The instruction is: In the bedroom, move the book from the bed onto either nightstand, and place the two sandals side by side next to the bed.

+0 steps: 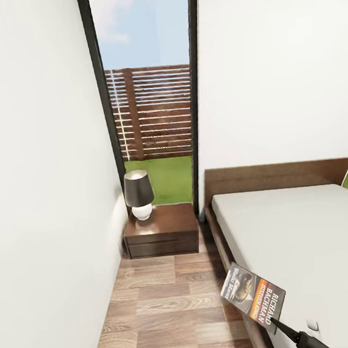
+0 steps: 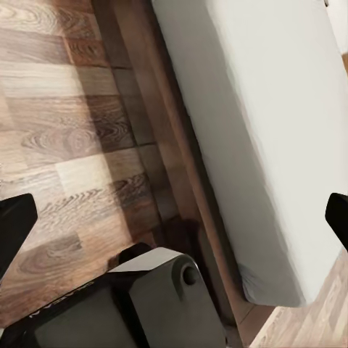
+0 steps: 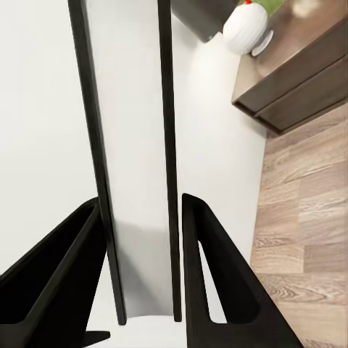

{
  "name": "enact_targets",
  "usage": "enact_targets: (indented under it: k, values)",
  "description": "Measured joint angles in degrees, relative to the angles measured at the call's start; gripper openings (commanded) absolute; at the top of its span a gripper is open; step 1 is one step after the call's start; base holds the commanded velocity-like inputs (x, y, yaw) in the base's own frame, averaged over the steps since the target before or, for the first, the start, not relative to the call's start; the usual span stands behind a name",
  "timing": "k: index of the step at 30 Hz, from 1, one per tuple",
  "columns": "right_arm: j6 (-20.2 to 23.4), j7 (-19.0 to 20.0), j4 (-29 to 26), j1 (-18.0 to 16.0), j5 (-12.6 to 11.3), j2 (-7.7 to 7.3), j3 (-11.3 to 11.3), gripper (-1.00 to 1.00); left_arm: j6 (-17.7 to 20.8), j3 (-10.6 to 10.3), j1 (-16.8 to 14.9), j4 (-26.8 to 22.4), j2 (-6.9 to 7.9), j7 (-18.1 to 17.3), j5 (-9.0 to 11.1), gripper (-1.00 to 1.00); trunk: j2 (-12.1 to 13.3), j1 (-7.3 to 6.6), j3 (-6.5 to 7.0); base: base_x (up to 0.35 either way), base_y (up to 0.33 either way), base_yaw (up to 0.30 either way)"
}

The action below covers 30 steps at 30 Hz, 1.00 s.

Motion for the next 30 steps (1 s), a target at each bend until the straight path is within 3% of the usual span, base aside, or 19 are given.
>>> enact_targets:
  k: [10, 22, 30]
  values:
    - [0.02, 0.00, 0.00, -0.04, -0.01, 0.00, 0.02, -1.00, 0.00, 0.00, 0.00, 0.00, 0.00, 0.00, 0.00, 1.00, 0.01, 0.00, 0.00, 0.270, 0.000, -0.003]
    - [0.00, 0.00, 0.00, 0.01, -0.01, 0.00, 0.08, -1.00, 0.00, 0.00, 0.00, 0.00, 0.00, 0.00, 0.00, 1.00, 0.00, 0.01, 0.00, 0.069, 0.000, 0.000]
    - [0.01, 0.00, 0.00, 0.00, -0.02, 0.00, 0.12, -1.00, 0.00, 0.00, 0.00, 0.00, 0.00, 0.00, 0.00, 1.00, 0.00, -0.01, 0.00, 0.300, 0.000, 0.000]
